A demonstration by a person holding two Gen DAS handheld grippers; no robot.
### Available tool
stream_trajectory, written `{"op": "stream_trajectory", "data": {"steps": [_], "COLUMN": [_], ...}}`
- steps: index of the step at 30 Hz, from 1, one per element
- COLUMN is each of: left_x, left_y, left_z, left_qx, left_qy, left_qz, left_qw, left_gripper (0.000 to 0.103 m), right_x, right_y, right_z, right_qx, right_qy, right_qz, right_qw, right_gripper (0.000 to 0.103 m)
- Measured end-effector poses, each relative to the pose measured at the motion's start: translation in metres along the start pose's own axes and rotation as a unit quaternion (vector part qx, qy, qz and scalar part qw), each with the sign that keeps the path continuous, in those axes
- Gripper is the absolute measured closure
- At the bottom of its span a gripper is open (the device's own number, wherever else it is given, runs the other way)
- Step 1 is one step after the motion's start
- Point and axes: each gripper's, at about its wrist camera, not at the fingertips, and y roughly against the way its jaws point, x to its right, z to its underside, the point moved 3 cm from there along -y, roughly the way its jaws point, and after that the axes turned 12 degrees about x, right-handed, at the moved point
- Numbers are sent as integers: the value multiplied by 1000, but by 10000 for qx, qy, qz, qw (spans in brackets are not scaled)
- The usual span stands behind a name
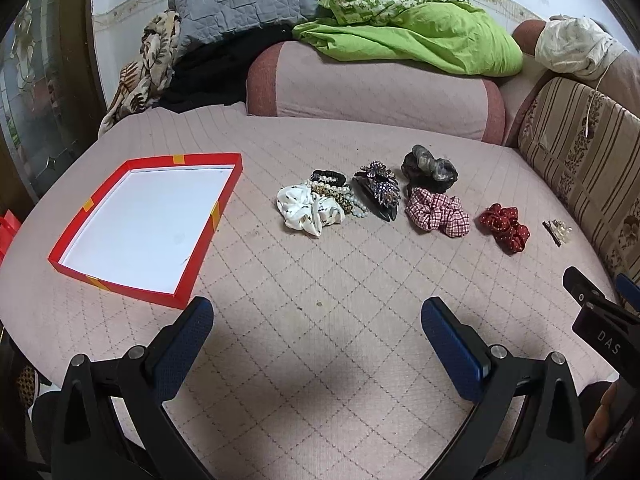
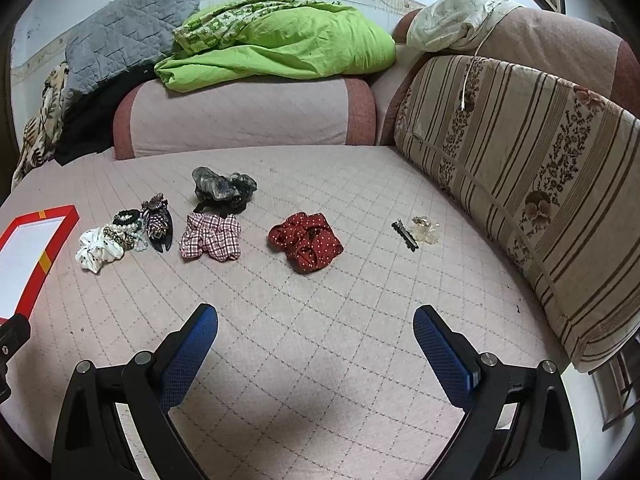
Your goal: Organize jewelry
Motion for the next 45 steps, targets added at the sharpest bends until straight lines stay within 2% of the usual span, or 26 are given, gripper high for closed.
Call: {"op": "stream_trajectory", "data": {"steps": [24,30,36,43,45], "left_x": [1,-1,-2,-10,-17], "left_y": [-16,-23,-33,-44,-45], "left_z": [2,4,10,9,3], "left_qx": [-166,-277,-436,-552,-513], "left_qy": [-252,-276,-276,-290,-257], "left_qz": [-67,-75,-76,-75,13], "left_qw": [9995,9992,9986,9980,9984], "left_gripper": [0,0,0,0,2], "right_x": [-2,-1,-1,3,5], "right_y": [-17,-19,-21,-35,-39], "right_z": [10,10,11,17,16], "right_qx": [-274,-229,-94,-422,-473], "right_qy": [-12,-129,-314,-650,-669], "right_qz": [-144,-220,-365,-756,-836], "right_qw": [9995,9994,9988,9941,9931], "right_gripper": [3,3,3,3,7]}}
